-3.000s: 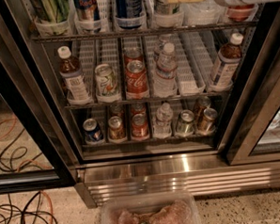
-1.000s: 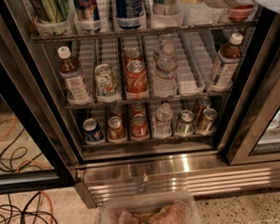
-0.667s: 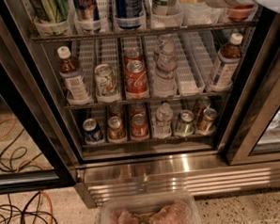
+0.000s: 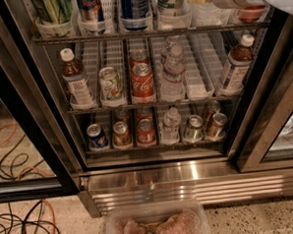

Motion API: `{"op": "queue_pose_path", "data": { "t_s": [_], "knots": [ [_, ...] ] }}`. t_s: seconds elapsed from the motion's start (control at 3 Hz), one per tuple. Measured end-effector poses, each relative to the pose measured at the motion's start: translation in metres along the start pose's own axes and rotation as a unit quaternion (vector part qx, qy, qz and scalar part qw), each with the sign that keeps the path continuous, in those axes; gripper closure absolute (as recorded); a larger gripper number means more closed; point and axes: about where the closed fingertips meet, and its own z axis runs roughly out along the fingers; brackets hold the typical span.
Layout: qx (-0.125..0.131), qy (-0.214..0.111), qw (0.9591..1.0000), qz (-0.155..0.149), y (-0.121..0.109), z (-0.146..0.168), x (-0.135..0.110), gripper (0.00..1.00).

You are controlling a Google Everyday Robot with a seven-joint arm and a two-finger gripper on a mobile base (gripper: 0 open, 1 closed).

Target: Pick water bottle from top shelf of fridge

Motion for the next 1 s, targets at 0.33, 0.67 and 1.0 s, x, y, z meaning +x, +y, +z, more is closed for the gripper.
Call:
{"op": "queue_pose_path", "data": {
  "t_s": [0.33, 0.67, 1.0],
  "knots": [
    [0.0, 0.0, 1.0, 0.0, 0.0, 0.0, 0.0, 0.17],
    [0.0, 0.0, 1.0, 0.0, 0.0001, -0.0001, -0.0001, 0.0],
    [0.0, 0.0, 1.0, 0.0, 0.0001, -0.0001, -0.0001, 0.0]
  ]
}}
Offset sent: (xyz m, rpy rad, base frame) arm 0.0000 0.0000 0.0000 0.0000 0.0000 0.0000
